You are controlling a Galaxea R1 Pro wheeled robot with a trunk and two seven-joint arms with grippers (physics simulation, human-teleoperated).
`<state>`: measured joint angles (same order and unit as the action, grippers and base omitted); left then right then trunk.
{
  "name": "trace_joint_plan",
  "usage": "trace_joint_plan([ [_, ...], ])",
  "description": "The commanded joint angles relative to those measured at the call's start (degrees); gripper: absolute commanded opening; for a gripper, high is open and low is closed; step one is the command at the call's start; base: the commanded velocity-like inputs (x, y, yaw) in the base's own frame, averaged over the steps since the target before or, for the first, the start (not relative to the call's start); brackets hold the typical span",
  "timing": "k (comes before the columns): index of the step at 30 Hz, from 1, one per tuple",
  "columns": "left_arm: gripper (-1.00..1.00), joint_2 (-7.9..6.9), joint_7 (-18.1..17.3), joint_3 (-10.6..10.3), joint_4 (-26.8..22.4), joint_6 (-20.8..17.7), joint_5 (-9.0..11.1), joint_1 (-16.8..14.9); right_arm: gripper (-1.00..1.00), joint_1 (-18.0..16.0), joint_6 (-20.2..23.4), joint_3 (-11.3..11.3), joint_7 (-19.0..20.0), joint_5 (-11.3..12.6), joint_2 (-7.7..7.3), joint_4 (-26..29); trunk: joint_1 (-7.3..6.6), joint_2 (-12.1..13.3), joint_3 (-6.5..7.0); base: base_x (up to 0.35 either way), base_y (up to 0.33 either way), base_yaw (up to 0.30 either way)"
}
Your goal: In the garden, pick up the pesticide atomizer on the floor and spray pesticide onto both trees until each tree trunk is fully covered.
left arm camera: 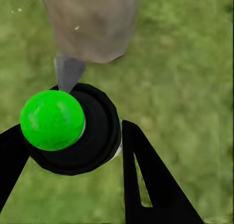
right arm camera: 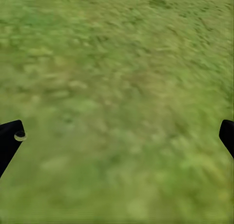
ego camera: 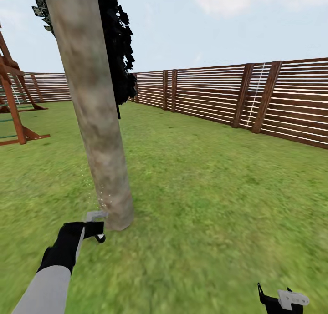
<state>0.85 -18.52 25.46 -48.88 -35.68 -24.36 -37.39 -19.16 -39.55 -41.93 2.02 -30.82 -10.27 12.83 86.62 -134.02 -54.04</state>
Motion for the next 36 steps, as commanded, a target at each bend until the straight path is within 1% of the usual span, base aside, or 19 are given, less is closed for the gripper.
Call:
trace_joint_plan([
  [1, -1.00, 1.05, -0.50, -3.08, -0.96, -2.41, -0.74, -0.17, 1.00, 0.00, 0.00, 0.00, 0.00, -0.02, -0.01, 0.00, 0.00, 0.00, -0.01, 0.000, 0.000, 0.000],
  [2, -1.00, 1.73, -0.67, -4.87, -2.07, -3.67, -0.72, -0.86, 1.00, 0.00, 0.00, 0.00, 0.00, -0.02, 0.00, 0.00, 0.00, 0.00, -0.01, 0.000, 0.000, 0.000],
  [4, -1.00, 2.08, -1.09, -6.57, -3.87, -5.82, -0.66, -2.64, 1.00, 0.00, 0.00, 0.00, 0.00, -0.03, 0.00, 0.00, 0.00, 0.00, -0.01, 0.000, 0.000, 0.000],
  [7, -1.00, -0.41, -1.30, -6.46, -4.25, -7.95, -0.64, -3.18, 1.00, 0.00, 0.00, 0.00, 0.00, -0.03, -0.01, 0.00, 0.00, 0.00, -0.01, 0.000, 0.000, 0.000],
  [11, -1.00, -0.37, -1.34, -7.01, -4.47, -8.23, -0.26, -3.00, 1.00, 0.00, 0.00, 0.00, 0.02, -0.03, -0.01, 0.01, 0.00, 0.00, -0.01, 0.000, 0.000, 0.000],
  [13, -1.00, -0.95, -1.79, -6.83, -4.63, -8.32, -0.27, -3.22, 1.00, 0.00, 0.00, 0.00, 0.02, -0.03, -0.01, 0.00, 0.00, 0.00, -0.01, 0.000, 0.000, 0.000],
  [14, -1.00, -2.17, -3.04, -6.70, -4.68, -8.35, -0.31, -3.40, 1.00, 0.00, 0.00, 0.00, 0.04, -0.03, -0.01, 0.00, 0.00, 0.00, -0.01, 0.000, 0.000, 0.000],
  [15, -1.00, -6.03, -7.12, -6.70, -4.73, -9.00, -0.28, -3.83, 1.00, 0.00, 0.00, 0.00, 0.06, -0.03, -0.01, 0.00, 0.00, 0.00, -0.01, 0.000, 0.000, 0.000],
  [16, -1.00, -7.23, -9.33, -6.92, -4.78, -10.50, -0.37, -4.22, 1.00, -0.02, 0.00, 0.00, 0.05, -0.03, -0.01, 0.00, 0.00, 0.00, -0.01, 0.000, 0.000, 0.000],
  [18, -1.00, -7.01, -10.59, -7.98, -6.02, -12.72, -0.39, -4.45, 1.00, -0.01, 0.00, 0.00, 0.07, -0.03, -0.01, 0.00, 0.00, 0.00, -0.01, 0.000, 0.000, 0.000],
  [19, -1.00, -6.53, -10.84, -9.62, -7.32, -13.32, -0.37, -4.52, 1.00, -0.01, 0.00, 0.00, 0.08, -0.03, -0.01, 0.00, 0.00, 0.00, -0.01, 0.000, 0.000, 0.000],
  [20, -1.00, -5.53, -11.02, -13.31, -10.18, -16.39, -0.37, -4.59, 1.00, 0.00, 0.02, 0.00, 0.08, -0.03, -0.01, 0.00, 0.00, 0.00, -0.01, 0.000, 0.000, 0.000],
  [22, -1.00, -5.42, -11.08, -15.43, -14.18, -20.67, -0.30, -4.65, 1.00, 0.00, 0.03, 0.00, 0.07, -0.03, -0.01, 0.00, 0.00, 0.00, -0.01, 0.000, 0.000, 0.000],
  [24, -1.00, -6.54, -11.15, -15.90, -15.79, -22.06, -0.37, -5.04, 1.00, 0.00, 0.04, 0.00, 0.08, -0.03, -0.01, 0.00, 0.00, 0.00, -0.01, 0.000, 0.000, 0.000],
  [25, -1.00, -7.66, -11.17, -15.85, -15.88, -22.27, -0.34, -5.48, 1.00, -0.02, 0.05, 0.00, 0.09, -0.03, -0.01, 0.00, 0.00, 0.00, -0.01, 0.000, 0.000, 0.000],
  [26, -1.00, -9.99, -11.32, -15.78, -15.89, -22.46, -0.29, -5.86, 1.00, -0.01, 0.03, 0.00, 0.08, -0.03, -0.01, 0.00, 0.00, 0.00, -0.01, 0.000, 0.000, 0.000],
  [29, -1.00, -13.01, -13.46, -15.81, -15.89, -22.57, -0.30, -6.45, 1.00, 0.00, 0.04, 0.00, 0.09, -0.03, -0.01, 0.00, 0.00, 0.00, -0.01, 0.000, 0.000, 0.000],
  [32, -1.00, -13.78, -14.95, -16.35, -15.10, -22.38, -0.46, -5.98, 1.00, 0.00, 0.01, 0.00, 0.09, -0.03, -0.01, 0.00, 0.00, 0.00, -0.01, 0.000, 0.000, 0.000],
  [36, -1.00, -13.71, -14.95, -16.51, -8.40, -22.09, -0.84, -5.85, 1.00, 0.00, 0.00, 0.00, 0.09, -0.03, -0.01, 0.03, 0.00, 0.00, -0.01, 0.000, 0.000, 0.089],
])
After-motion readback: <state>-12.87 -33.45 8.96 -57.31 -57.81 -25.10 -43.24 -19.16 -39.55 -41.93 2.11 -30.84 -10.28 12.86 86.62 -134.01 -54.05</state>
